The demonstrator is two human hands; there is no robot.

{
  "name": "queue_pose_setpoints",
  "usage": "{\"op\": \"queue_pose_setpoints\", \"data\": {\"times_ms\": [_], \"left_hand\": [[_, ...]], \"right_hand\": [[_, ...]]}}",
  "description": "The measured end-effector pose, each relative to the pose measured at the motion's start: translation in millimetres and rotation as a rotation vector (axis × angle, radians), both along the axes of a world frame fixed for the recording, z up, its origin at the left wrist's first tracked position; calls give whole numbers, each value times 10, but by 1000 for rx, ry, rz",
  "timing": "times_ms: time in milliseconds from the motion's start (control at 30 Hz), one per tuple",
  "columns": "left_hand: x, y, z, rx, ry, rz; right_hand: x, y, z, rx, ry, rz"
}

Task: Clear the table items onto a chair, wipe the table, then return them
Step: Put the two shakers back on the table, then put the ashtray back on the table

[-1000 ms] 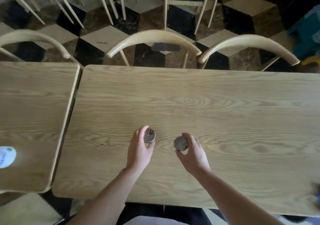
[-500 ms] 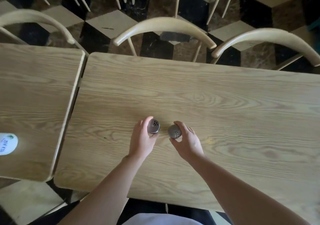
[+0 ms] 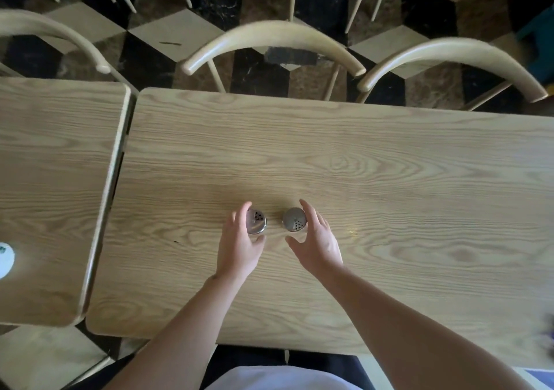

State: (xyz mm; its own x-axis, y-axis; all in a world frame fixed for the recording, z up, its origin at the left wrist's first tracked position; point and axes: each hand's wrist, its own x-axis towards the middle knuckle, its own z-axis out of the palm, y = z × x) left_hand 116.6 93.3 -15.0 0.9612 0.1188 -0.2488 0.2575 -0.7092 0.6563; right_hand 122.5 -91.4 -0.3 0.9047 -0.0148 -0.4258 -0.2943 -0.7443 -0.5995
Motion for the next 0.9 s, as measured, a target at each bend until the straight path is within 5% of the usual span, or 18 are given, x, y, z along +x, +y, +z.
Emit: {"op": "queue_pose_setpoints", "data": {"times_ms": [267,367,500,667,900], "left_hand": [[-501,59,104,54,-14,3],[-812,-8,179,29,-35,-181],[-1183,-167,197,34,189,-499],[-1420,-559,208,210,391,-806],[-1787,-1327,431,370,383,-1026]], "right_hand": [[-741,-257,54,-84,124,-160],[-1158,-421,148,-58,140,-276],[-2023,-779,238,-103,301,-357],[-3278,-1162,405,-221,580,-214],[-4728,-1407,333,-72,648,-630]]}}
